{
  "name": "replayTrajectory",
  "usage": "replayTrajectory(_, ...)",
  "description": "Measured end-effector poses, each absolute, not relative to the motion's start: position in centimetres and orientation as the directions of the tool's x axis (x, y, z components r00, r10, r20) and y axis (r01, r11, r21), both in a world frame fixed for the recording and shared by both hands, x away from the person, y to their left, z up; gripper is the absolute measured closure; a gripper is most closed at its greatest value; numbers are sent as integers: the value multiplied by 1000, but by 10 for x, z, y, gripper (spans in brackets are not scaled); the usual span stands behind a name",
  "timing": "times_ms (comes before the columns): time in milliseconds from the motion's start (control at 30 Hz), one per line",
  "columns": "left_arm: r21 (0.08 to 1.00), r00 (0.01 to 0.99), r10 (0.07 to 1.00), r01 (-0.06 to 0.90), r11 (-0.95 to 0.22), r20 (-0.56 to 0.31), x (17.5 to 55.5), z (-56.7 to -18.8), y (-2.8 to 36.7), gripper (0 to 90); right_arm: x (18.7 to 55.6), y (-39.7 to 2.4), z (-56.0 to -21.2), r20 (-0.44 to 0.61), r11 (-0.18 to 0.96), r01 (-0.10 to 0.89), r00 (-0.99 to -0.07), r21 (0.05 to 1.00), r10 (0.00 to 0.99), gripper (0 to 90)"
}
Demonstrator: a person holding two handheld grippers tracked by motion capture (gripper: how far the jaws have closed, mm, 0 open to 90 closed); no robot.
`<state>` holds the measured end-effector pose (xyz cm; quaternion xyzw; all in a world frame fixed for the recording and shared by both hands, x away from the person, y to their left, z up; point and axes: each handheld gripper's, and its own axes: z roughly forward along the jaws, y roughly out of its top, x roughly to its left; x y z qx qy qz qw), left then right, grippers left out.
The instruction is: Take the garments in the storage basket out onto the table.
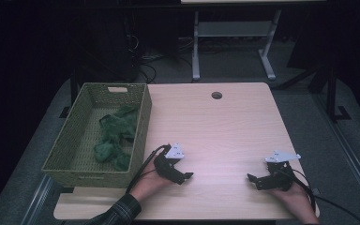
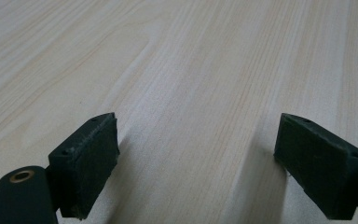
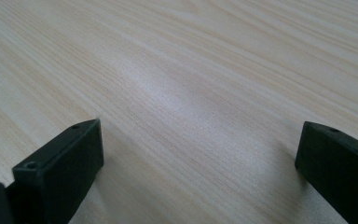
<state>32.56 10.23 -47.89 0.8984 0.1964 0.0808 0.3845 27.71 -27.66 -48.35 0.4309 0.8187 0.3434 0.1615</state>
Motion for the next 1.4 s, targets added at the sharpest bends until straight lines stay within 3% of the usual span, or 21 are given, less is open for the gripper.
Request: replayTrajectory(1400, 675, 905, 426, 326, -661, -20, 327, -466, 104, 136, 277, -277, -483, 32, 393, 595, -576, 702, 817, 7)
